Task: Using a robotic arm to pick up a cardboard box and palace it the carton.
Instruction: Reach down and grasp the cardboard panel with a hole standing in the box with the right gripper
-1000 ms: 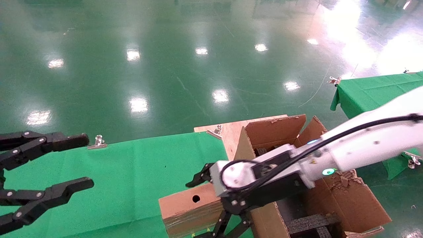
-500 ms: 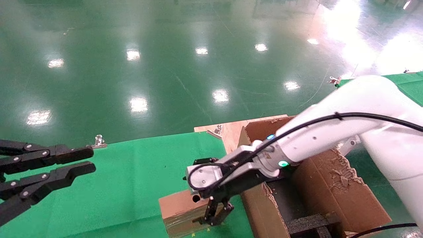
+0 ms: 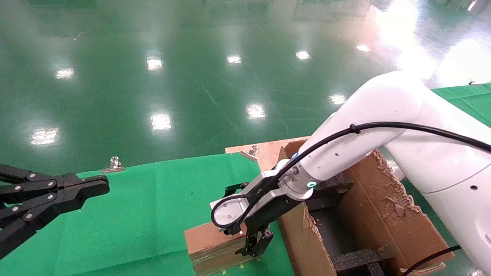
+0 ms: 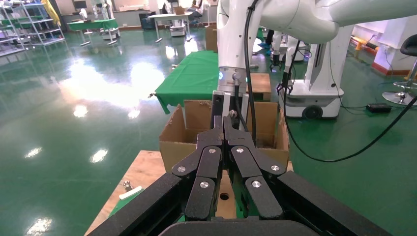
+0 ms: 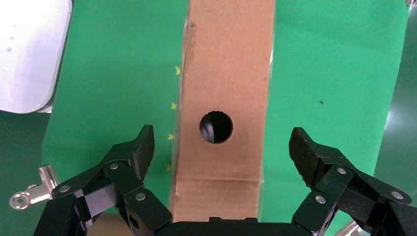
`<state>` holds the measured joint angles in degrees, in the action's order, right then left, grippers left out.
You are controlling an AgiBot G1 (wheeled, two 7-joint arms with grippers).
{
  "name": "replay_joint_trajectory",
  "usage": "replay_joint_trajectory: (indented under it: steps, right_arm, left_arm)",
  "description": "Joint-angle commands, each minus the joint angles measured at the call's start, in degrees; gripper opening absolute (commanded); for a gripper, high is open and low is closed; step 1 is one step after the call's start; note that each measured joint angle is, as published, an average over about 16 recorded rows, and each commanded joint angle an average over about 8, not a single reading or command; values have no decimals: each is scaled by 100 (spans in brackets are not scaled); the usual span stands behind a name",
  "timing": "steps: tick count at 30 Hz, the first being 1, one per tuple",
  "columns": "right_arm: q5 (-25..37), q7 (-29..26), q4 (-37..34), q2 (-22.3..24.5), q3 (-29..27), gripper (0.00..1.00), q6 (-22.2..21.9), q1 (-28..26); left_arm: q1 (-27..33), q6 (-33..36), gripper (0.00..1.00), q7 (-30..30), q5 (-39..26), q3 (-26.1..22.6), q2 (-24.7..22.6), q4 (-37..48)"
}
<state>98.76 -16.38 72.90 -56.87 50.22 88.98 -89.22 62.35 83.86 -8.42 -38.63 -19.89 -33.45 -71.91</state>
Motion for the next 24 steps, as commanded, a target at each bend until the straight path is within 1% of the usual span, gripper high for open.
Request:
replay_joint_trajectory:
  steps: [1, 2, 3, 4, 24]
  right_arm:
    - [5, 13, -7, -13, 34, 15, -12, -30]
    - [1, 14, -5, -13, 42, 7, -13, -40]
    - [-3, 13, -3, -12, 47, 2, -14, -47]
    - [-9, 11, -2, -11, 51, 0, -11, -53]
    - [-21, 18, 4, -2, 33, 0, -16, -42]
  left_arm:
    - [0, 0, 64, 0, 0, 0, 0, 0]
    - [0, 0, 76, 0, 0, 0, 0, 0]
    - [0, 0, 89, 0, 1, 0, 0, 0]
    - [-1, -1, 99, 0, 1, 0, 0, 1]
    - [-1, -1, 100, 1, 2, 0, 1, 1]
